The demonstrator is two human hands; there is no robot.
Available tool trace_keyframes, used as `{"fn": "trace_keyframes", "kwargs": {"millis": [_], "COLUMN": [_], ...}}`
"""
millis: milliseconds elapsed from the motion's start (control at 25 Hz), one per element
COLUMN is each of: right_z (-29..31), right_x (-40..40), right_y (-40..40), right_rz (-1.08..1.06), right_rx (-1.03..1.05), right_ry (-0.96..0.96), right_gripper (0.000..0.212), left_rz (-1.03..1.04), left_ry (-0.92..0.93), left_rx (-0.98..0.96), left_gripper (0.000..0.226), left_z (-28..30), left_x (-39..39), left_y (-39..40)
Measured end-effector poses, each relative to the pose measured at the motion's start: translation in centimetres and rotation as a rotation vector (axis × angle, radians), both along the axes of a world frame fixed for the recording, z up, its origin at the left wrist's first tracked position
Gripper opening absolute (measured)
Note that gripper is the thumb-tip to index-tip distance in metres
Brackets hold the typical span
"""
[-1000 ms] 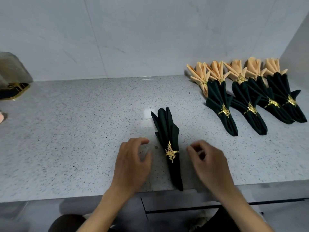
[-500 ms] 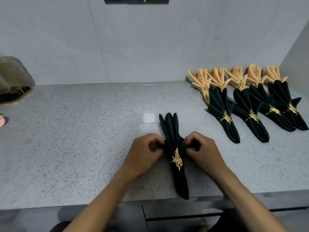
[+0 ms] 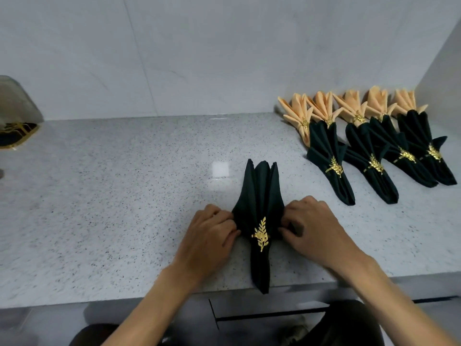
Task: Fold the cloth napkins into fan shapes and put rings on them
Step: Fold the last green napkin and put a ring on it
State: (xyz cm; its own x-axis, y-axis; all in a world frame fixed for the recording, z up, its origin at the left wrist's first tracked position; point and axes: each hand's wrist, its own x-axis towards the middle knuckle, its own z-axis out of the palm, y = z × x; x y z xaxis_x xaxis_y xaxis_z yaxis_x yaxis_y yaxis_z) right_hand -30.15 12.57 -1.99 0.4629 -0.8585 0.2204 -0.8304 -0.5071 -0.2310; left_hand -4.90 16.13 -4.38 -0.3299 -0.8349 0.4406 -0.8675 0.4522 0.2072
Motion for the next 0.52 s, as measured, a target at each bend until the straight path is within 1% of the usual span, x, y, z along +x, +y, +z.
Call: {"fn": "trace_keyframes", "kwargs": {"millis": [80, 120, 200, 240, 280, 320, 360, 400, 440, 480, 520], "right_z": [-0.7, -0.7, 0.3, 1.2, 2.2, 3.1, 3.8, 4.1, 4.2, 4.3, 4.4], "right_x": [-0.1, -0.2, -0.1, 0.2, 0.6, 1.1, 1.6, 2.1, 2.2, 2.1, 1.7], "right_y": [0.9, 1.1, 0.3, -0.6, -1.7, -2.8, -3.9, -4.8, -5.4, -5.5, -5.3], "right_rz": [0.001, -0.012, -0.054, -0.082, -0.087, -0.057, -0.009, 0.029, 0.023, -0.008, -0.054], "right_rx": [-0.063, -0.041, 0.057, 0.077, 0.074, 0.04, -0.044, -0.14, -0.211, -0.262, -0.293], "right_ry": [-0.015, -0.073, -0.312, -0.421, -0.448, -0.373, -0.223, -0.077, 0.03, 0.08, 0.073], "right_gripper": [0.015, 0.014, 0.013, 0.025, 0.041, 0.054, 0.056, 0.047, 0.033, 0.019, 0.011], "left_rz": [-0.024, -0.025, -0.025, -0.011, 0.002, 0.008, -0.014, -0.057, -0.099, -0.118, -0.122], "left_ry": [-0.025, -0.008, 0.167, 0.232, 0.237, 0.173, 0.056, -0.084, -0.181, -0.234, -0.247], "left_rx": [0.036, 0.067, 0.195, 0.22, 0.183, 0.09, -0.013, -0.099, -0.149, -0.172, -0.196], "left_gripper": [0.033, 0.033, 0.026, 0.024, 0.028, 0.038, 0.05, 0.059, 0.06, 0.052, 0.039], "left_z": [0.0, 0.4, 2.1, 3.1, 4.1, 5.0, 5.8, 6.6, 7.2, 7.6, 7.7], "left_x": [0.2, 0.4, 0.8, 0.6, 0.3, -0.1, -0.7, -1.2, -1.7, -1.7, -1.4], "left_y": [1.0, 1.3, 0.1, -1.1, -2.4, -4.0, -5.5, -6.6, -7.3, -7.7, -7.9]}}
